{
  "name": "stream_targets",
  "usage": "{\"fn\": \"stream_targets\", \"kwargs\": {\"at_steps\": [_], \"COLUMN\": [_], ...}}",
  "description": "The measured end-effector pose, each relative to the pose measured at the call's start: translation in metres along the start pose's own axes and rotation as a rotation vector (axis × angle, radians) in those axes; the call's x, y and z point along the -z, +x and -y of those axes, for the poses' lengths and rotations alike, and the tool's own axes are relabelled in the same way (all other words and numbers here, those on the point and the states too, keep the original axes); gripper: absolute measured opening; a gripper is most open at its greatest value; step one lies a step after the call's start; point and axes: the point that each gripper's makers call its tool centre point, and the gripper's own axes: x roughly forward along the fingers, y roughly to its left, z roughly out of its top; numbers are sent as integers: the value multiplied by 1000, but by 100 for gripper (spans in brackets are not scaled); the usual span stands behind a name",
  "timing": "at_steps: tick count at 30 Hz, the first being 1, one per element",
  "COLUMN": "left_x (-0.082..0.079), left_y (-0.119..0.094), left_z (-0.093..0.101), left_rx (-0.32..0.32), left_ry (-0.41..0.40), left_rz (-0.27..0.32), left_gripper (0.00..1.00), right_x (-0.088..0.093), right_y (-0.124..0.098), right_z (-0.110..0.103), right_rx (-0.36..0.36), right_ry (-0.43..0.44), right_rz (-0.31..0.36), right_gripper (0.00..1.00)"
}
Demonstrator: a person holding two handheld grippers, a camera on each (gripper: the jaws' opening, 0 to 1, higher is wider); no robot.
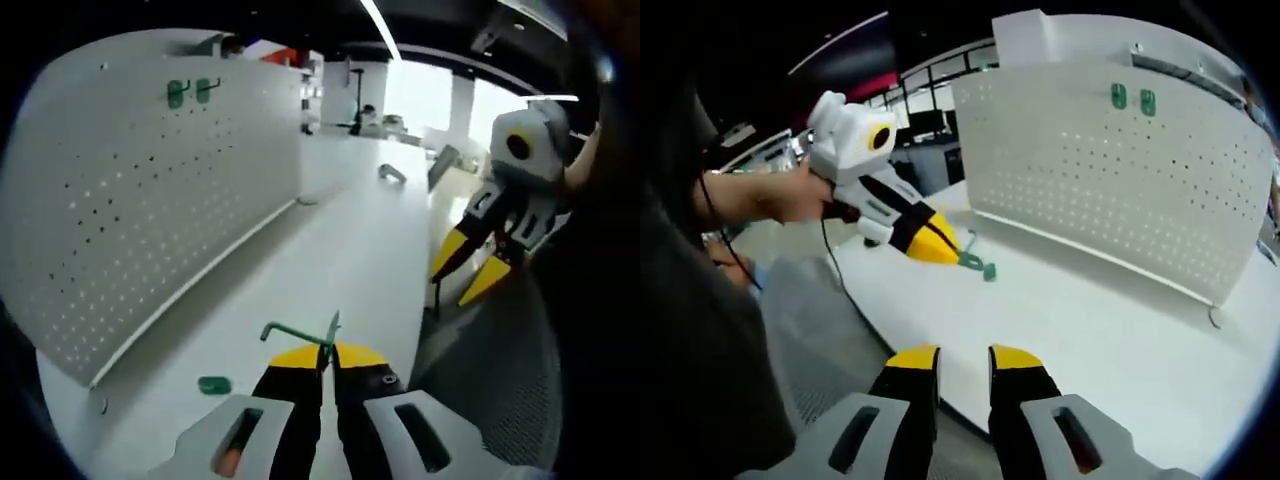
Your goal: Insert the hook assembly into the mounting plate slot until the hook locks in place.
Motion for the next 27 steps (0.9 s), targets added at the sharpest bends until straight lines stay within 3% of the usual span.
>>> {"fn": "stream_targets", "kwargs": {"at_steps": [6, 12, 16, 21, 24, 27], "left_x": [8, 9, 4, -1, -7, -14], "left_y": [-1, -6, -10, -15, -19, -22], "left_z": [22, 25, 23, 20, 23, 28], "left_rx": [31, 39, 39, 26, 42, 73], "left_ry": [-5, -4, -1, 34, 85, 120], "left_rz": [3, 2, 18, 26, 42, 75], "left_gripper": [3, 3, 3, 3, 3, 3], "right_x": [-7, -18, -33, -54, -66, -74], "right_y": [8, 19, 30, 43, 50, 59], "right_z": [-3, -3, -6, 0, -9, -6], "right_rx": [-17, -35, -98, -120, -204, -233], "right_ry": [-6, -16, 60, 67, 179, 194], "right_rz": [-2, -4, 3, 4, 10, 2], "right_gripper": [17, 17, 18, 17, 17, 17]}}
